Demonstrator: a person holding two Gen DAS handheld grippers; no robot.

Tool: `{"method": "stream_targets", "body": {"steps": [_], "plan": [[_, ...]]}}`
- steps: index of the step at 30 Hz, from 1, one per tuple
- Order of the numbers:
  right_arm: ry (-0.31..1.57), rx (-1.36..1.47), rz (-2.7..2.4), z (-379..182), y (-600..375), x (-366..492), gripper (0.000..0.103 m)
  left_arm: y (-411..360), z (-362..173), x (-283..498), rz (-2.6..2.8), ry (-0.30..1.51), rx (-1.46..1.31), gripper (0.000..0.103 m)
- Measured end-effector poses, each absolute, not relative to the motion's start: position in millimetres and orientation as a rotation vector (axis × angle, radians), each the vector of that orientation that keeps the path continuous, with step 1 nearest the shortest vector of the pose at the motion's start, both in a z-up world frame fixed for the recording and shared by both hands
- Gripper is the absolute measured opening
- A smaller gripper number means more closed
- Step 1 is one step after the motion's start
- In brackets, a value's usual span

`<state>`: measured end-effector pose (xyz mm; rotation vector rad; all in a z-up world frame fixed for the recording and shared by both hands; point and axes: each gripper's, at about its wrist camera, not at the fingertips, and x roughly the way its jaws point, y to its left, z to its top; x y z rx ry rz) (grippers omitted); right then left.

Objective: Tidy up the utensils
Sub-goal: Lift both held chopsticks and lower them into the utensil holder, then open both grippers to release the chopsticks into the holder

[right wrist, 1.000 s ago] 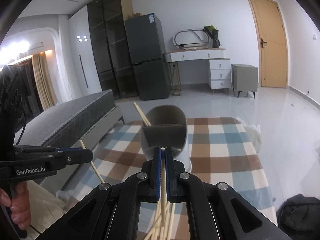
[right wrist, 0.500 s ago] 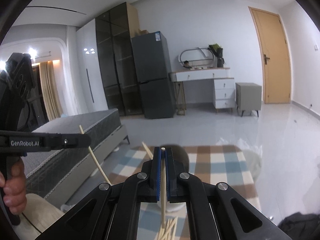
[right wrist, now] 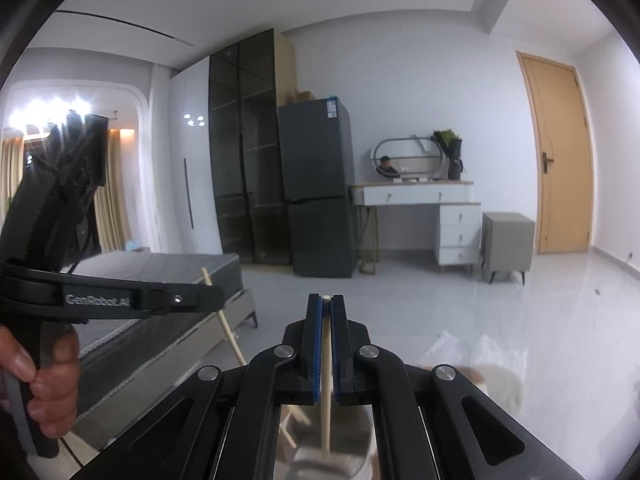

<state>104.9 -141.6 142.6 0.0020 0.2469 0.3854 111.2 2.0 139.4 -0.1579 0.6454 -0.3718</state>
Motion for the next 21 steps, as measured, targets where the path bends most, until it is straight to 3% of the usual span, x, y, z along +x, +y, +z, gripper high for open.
{"method": "stream_targets", "body": {"steps": [21], "plan": [[0.327, -0.067, 0.393, 89.0, -132.0, 171.9, 0.003, 1.5, 92.1, 183.8, -0.377, 0.74, -0.193, 0.001]]}}
